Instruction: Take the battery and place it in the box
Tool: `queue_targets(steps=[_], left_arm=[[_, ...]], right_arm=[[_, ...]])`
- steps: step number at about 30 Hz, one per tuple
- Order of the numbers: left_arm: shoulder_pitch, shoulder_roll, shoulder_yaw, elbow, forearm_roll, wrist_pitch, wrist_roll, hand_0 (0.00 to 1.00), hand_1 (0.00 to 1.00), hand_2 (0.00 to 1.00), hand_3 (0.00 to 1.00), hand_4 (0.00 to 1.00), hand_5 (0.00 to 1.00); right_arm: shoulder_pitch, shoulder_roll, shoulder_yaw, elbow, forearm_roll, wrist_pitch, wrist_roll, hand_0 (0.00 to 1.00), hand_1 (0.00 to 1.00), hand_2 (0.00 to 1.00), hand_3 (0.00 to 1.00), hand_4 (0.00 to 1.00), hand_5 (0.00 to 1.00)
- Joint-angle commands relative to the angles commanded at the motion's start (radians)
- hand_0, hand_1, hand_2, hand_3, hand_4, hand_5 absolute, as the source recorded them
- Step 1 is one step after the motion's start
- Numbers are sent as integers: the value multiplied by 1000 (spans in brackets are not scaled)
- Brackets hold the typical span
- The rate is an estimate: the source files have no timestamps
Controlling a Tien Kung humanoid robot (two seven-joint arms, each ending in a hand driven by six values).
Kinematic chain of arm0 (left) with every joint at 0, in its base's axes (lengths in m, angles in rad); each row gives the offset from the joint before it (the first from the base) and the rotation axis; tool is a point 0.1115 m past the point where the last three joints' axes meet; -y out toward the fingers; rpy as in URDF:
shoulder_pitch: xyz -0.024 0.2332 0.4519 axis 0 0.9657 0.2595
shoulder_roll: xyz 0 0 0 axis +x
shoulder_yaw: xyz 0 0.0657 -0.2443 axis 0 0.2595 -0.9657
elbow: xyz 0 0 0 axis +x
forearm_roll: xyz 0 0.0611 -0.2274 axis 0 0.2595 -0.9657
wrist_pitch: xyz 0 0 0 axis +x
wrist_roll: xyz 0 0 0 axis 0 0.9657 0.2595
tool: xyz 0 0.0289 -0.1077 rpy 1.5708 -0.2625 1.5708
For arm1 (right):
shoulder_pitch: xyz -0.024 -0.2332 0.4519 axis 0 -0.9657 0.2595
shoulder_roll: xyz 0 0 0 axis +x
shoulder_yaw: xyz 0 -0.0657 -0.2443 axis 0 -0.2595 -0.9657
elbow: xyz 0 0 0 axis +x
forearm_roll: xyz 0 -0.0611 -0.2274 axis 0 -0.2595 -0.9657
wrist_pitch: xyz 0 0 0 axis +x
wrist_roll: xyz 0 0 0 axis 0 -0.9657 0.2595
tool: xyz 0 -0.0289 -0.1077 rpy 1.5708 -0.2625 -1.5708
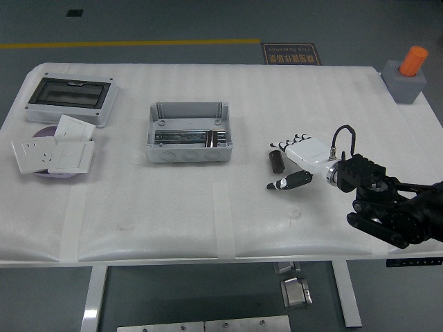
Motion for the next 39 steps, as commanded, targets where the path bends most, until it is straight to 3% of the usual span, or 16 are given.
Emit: queue_targets(steps=[5,6,11,12,17,18,39], left_arm=[[-3,1,7,0,-7,2,-5,599,619,428,607,442,494],[-4,2,7,0,-7,2,-5,599,619,428,608,443,496],[-7,1,12,-2,-11,3,-7,599,619,428,608,443,496],[-7,1,14,-2,-12,3,-8,599,619,428,608,441,495],[-11,2,22,-3,-23,5,-11,599,619,428,608,441,495],[-11,2,23,-3,-24,5,-12,599,619,429,608,442,498],[-19,1,18,-4,-19,2,-11,599,617,429,609,442,508]], right_arm=[[2,0,0,-7,5,-11,6,998,857,824,940,998,759],[3,1,-1,-8,5,-12,7,993,786,756,899,998,732],[4,6,-2,-10,5,-23,9,993,786,756,899,998,732],[5,7,-2,-11,5,-25,10,953,726,704,848,886,624],[4,10,-4,-16,10,-30,14,953,726,704,848,886,624],[4,11,-5,-17,9,-31,14,917,702,687,821,831,590],[31,46,-31,-21,20,-38,15,887,678,666,774,765,562]])
